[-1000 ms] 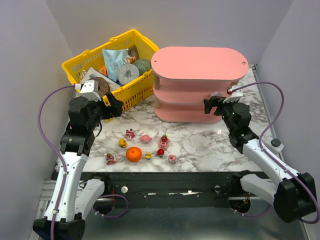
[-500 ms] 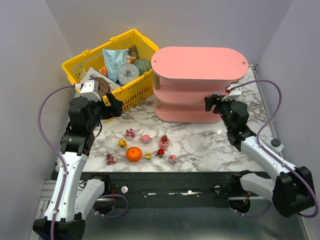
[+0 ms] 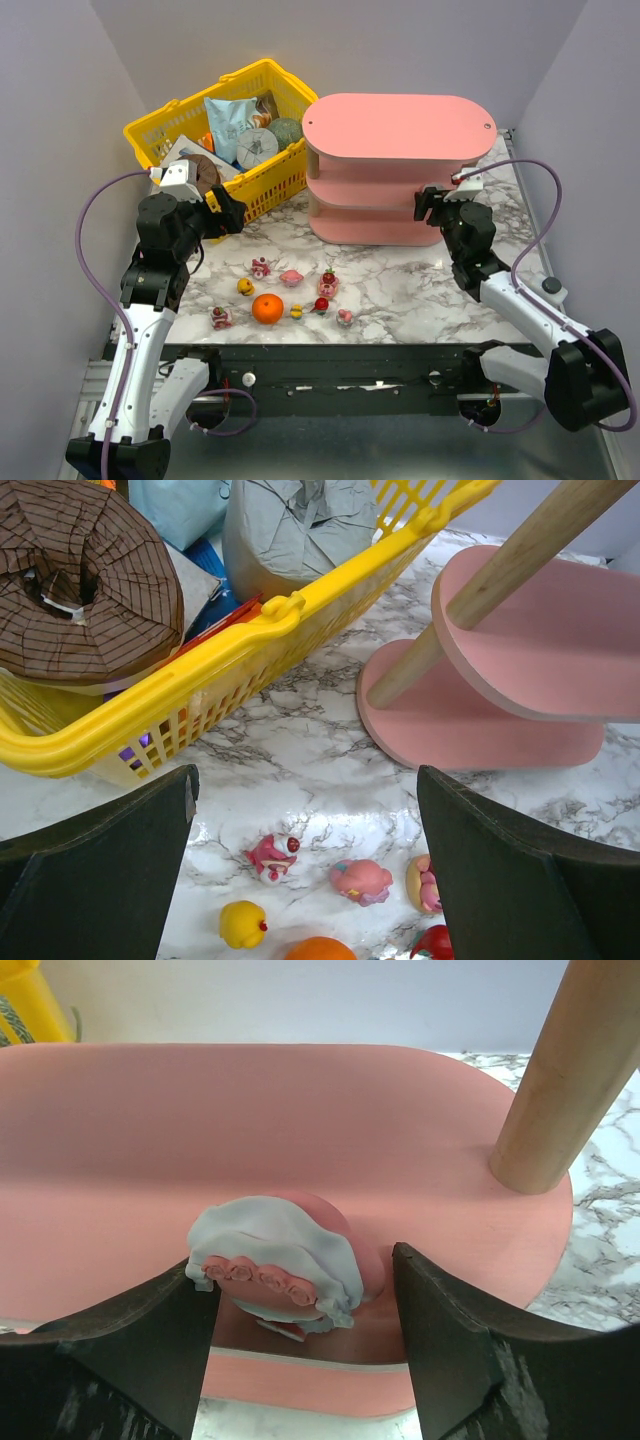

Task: Place and organize the plastic toys onto the shelf

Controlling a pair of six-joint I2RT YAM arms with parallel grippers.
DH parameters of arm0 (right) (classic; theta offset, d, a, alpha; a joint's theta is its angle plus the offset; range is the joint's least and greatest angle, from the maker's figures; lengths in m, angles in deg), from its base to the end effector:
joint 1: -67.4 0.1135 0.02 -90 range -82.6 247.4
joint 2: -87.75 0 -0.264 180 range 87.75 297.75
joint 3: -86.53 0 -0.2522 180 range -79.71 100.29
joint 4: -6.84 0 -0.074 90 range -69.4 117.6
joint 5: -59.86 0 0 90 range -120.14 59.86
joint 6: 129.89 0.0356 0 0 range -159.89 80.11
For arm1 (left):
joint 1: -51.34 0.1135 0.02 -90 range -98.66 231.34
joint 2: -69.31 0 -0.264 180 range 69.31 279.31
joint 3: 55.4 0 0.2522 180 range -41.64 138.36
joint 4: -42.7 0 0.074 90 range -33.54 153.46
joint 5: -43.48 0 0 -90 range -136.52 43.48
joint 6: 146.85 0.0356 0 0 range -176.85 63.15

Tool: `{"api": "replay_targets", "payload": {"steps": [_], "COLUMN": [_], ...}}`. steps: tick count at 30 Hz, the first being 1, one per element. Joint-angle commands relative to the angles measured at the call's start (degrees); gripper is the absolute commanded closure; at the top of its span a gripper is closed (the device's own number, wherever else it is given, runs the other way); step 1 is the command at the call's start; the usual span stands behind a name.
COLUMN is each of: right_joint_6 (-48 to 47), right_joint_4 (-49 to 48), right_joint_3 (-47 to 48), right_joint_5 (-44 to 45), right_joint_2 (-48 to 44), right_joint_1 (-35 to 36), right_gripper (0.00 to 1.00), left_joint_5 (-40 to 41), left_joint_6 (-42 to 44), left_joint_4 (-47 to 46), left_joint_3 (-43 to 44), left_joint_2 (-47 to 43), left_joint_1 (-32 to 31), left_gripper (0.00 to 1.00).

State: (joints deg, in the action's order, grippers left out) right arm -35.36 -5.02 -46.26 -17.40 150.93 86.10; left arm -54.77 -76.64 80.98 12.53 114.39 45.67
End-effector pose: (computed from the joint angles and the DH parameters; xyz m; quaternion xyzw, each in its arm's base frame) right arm 0.2410 0.0733 0.2719 -0.0147 0.7313 0.0568 0.6796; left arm 0.1699 -0.0220 0.3693 -0.0543 0.7929 -0.1890 0.5767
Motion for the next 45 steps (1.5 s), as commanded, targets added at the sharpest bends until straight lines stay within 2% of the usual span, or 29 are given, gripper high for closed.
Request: {"api": "replay_targets", "payload": {"steps": [1,21,25,26,30,37,45], "right_joint_6": [-2.0,-5.4,-4.7,-4.7,-4.7,-2.7,0.4], "right_joint_4": [-2.1,-6.2,-4.5,-4.3,-5.0,-1.8,9.6], "right_joint_3": [-0.2,-1.5,-1.1,-1.1,-2.3,-1.2,3.2], "right_joint_5": [3.2,4.6,3.7,3.6,2.0,0.0,-2.7], "right_joint_2": [1.3,3.5,3.4,3.2,1.9,1.0,-2.7], "right_joint_1": [0.1,-1.3,-1.4,-1.4,-1.4,-1.4,-1.4], "right_gripper": [0.25,0.3,0.21,0.14,0.02,0.0,0.0], "left_joint_5": [-1.0,-1.2,-1.1,-1.1,-1.1,-1.0,-1.2], "left_joint_6": [0.2,0.2,0.1,0.2,0.2,0.1,0.1], "left_joint_4": [-0.8,-0.9,-0.9,-0.9,-0.9,-0.8,-0.9], "left_joint_3": [-0.5,-0.6,-0.6,-0.6,-0.6,-0.6,-0.6], "left_joint_2": [-0.3,-0.4,-0.5,-0.5,-0.6,-0.8,-0.8], "left_joint_1": [0.3,0.3,0.3,0.3,0.3,0.3,0.3], "left_gripper": [0.01,0.01,0.01,0.01,0.01,0.01,0.01]}}
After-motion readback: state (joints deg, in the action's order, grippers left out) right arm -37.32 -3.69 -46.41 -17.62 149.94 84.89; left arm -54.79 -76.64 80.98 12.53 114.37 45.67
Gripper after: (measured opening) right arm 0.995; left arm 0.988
